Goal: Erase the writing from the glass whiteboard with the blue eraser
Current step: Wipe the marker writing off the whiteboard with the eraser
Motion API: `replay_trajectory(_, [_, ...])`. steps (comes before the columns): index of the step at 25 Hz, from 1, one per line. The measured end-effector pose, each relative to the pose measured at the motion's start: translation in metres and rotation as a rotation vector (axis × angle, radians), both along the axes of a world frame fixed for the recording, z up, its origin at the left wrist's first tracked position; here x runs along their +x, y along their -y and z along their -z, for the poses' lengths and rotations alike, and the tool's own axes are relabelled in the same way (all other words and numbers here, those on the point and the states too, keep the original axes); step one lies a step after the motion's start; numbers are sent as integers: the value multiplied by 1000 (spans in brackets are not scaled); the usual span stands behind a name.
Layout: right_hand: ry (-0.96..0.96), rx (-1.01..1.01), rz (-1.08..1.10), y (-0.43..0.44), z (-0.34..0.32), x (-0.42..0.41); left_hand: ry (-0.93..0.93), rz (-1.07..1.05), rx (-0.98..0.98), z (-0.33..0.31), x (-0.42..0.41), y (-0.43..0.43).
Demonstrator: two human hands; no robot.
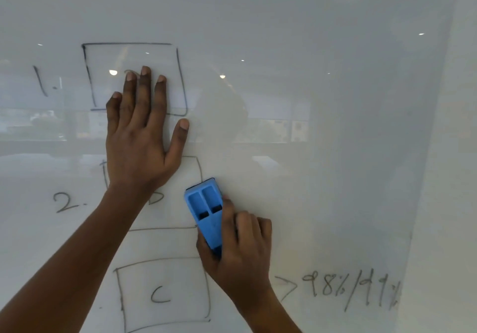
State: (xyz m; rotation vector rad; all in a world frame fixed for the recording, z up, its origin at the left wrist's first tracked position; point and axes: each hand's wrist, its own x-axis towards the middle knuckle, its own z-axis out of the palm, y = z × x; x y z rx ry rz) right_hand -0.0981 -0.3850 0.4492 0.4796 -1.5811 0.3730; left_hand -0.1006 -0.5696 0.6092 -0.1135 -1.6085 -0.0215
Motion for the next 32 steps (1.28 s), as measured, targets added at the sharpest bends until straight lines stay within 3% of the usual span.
replay_trajectory(3, [-35,-51,76,-32,-4,-8,3,11,1,0,0,2])
replay_trajectory(7, [64,-567,222,-92,-43,-18,-19,-5,4,-1,-1,-1])
replay_trajectory(9, [89,-649,177,-79,-57,-17,-20,-10,6,-1,-1,-2])
replay_trajectory(13, [-12,-177,65,-11,-43,-9,-12,5,21,0,-1,-3])
replay_trajectory(15, [-41,-50,45,2,-41,-6,-5,8,20,-1,1,-2])
replay_trajectory(20, [-11,-54,67,0,-43,-4,34,46,58,-6,15,-9])
replay_trajectory(25, [106,-190,17,13,-42,6,-97,158,208,32,57,-37])
replay_trajectory(29, [162,-263,19,36,-54,9,159,303,352,83,73,-77])
replay_trajectory(32, [146,-274,60,43,-58,5,267,251,410,78,78,-82])
